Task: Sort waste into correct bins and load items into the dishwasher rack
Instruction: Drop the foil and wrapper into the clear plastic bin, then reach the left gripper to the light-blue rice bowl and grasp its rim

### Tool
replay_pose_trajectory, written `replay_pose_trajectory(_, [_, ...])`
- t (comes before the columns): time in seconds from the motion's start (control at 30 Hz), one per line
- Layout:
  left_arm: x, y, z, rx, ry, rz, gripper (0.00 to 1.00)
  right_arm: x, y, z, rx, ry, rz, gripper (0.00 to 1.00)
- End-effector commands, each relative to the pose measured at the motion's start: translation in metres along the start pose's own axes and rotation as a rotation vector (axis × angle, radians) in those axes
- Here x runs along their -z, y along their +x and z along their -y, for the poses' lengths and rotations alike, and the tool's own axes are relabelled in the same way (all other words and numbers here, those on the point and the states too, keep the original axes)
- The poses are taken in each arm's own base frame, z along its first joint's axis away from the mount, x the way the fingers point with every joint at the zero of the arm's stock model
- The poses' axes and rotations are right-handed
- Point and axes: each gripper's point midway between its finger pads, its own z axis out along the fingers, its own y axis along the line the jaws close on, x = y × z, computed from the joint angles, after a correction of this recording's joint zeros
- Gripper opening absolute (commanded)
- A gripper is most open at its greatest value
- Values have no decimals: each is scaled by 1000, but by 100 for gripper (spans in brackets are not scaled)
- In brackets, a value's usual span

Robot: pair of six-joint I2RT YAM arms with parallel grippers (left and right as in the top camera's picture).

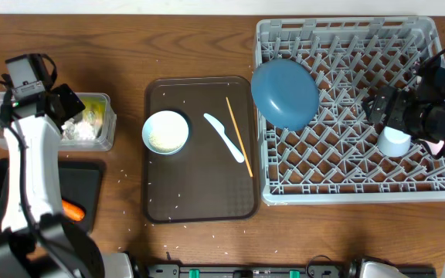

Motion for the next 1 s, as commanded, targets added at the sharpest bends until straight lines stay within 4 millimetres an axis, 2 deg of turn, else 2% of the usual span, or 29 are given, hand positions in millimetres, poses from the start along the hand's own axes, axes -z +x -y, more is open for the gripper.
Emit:
replay_pose_trajectory(0.0, [27,-10,10,24,93,50,93,0,1,-4,5,-7,-4,96])
replay_pose_trajectory(0.07, [31,-5,30,18,210,21,80,0,1,-4,5,-7,-5,96])
replay_pose_trajectory(0.17, [40,16,68,-6,419,-80,58,0,1,-4,6,-7,-3,96])
replay_pose_trajectory(0.33, [50,72,113,-103,554,-268,58,0,2,-4,5,-6,-8,96])
replay_pose_trajectory(0.5, [61,128,158,-341,603,-363,58,0,2,-3,4,-6,-9,96])
replay_pose_trajectory(0.6, [63,154,176,-471,575,-379,58,0,2,-3,4,-6,-10,96])
replay_pose_trajectory(0.8, [51,201,200,-734,489,-388,54,0,3,-5,8,-8,-13,97])
replay_pose_trajectory(0.87, [43,212,208,-774,468,-386,50,0,3,-5,8,-9,-12,97])
replay_pose_trajectory(0.97, [28,225,219,-810,444,-388,49,0,3,-6,8,-12,-13,97])
